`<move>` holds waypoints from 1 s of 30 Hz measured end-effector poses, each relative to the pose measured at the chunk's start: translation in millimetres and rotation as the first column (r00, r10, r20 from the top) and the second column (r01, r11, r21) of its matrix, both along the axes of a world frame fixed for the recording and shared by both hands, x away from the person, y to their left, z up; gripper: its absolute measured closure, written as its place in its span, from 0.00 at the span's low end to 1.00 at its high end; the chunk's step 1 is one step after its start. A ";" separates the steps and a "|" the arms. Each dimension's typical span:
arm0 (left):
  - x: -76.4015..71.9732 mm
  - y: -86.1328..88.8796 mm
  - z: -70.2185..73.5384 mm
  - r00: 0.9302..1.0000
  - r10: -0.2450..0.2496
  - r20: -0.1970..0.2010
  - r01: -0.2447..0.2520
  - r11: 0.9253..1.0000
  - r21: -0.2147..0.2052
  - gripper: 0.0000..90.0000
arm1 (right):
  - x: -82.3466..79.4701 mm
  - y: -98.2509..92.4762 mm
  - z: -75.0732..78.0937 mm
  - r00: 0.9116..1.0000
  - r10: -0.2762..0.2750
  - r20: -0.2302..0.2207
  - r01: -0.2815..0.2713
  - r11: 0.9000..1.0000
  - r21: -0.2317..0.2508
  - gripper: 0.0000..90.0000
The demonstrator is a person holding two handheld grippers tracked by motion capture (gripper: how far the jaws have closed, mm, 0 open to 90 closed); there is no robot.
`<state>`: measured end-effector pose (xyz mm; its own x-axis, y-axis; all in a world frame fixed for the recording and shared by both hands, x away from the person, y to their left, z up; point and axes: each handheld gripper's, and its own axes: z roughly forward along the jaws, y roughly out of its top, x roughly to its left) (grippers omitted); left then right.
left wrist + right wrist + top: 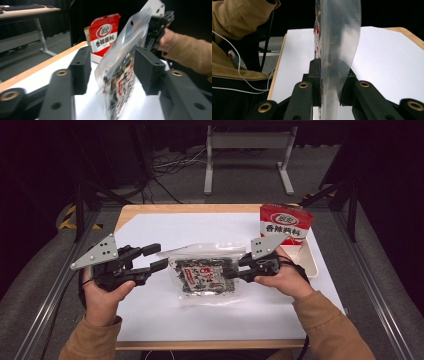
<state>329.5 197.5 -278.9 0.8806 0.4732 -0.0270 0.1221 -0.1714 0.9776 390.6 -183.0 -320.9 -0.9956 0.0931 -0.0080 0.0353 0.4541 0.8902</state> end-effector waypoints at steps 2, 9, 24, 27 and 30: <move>0.6 0.3 -0.9 1.000 0.016 0.012 -0.016 1.000 0.000 0.48 | -0.7 -4.7 3.1 1.000 -0.017 -0.013 0.017 1.000 0.011 0.85; 3.8 3.0 -5.5 0.999 0.044 0.007 -0.045 0.999 0.016 0.44 | -4.5 -17.7 14.0 0.998 -0.061 -0.012 0.061 0.998 0.031 0.85; 14.9 7.6 -20.0 0.996 0.074 -0.040 -0.072 0.996 0.049 0.43 | -12.9 -47.4 32.6 0.990 -0.139 0.011 0.138 0.988 0.071 0.85; 18.6 8.7 -25.6 0.997 0.074 -0.037 -0.073 0.997 0.039 0.43 | -14.2 -54.5 35.9 0.987 -0.160 0.025 0.158 0.984 0.077 0.85; 22.0 9.3 -30.6 0.995 0.087 -0.040 -0.085 0.995 0.042 0.41 | -15.3 -60.9 38.8 0.982 -0.185 0.036 0.182 0.980 0.081 0.85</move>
